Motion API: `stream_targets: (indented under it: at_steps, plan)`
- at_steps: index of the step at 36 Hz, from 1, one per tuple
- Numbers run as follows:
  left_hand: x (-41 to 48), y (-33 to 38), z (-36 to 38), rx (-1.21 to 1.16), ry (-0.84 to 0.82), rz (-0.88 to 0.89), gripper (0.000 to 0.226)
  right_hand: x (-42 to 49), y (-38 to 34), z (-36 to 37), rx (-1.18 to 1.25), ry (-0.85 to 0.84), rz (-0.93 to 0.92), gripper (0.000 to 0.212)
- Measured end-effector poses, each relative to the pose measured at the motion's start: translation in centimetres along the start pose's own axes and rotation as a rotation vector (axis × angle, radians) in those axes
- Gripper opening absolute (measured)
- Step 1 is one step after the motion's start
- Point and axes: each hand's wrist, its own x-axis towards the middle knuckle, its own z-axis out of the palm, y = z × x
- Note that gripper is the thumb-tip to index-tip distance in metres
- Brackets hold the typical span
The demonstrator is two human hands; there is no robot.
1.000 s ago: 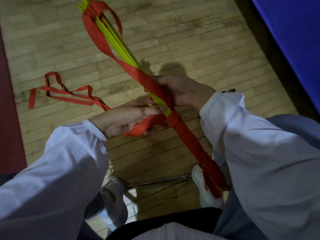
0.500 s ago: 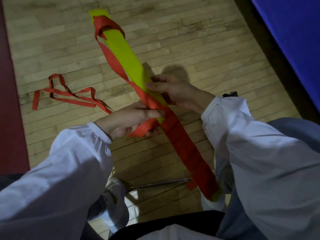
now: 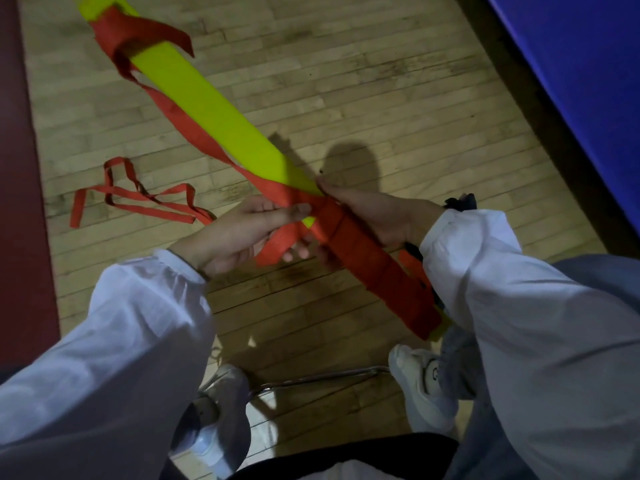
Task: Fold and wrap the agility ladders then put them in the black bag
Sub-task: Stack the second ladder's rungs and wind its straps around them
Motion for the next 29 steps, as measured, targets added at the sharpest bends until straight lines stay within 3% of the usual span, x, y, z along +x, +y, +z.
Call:
stream_targets:
  at_steps: [5, 13, 18, 26, 29]
  plan:
    - [-0.2, 0.0, -0.4, 0.001, 0.012, -0.027, 0.041, -0.5, -0.3, 0.6, 0.024, 0.014, 0.052, 0.073]
    - [-0.7, 0.1, -0.3, -0.006, -0.016, -0.045, 0.028, -1.6, -0.9, 0.8, -0.067, 0.059, 0.043, 0.067]
    - [-0.3, 0.1, -0.7, -0.046, -0.053, -0.137, 0.034, -1.7, -0.8, 1.5, -0.188, 0.100, -0.021, 0.069]
    - [-0.3, -0.7, -1.1, -0.152, -0.071, -0.299, 0.038, -0.9, 0.8, 2.9, -0.351, 0.316, -0.136, 0.072]
    - [-1.5, -0.8, -0.4, -0.168, -0.047, -0.311, 0.035, -2.1, 1.7, 4.5, -0.282, 0.318, -0.196, 0.052]
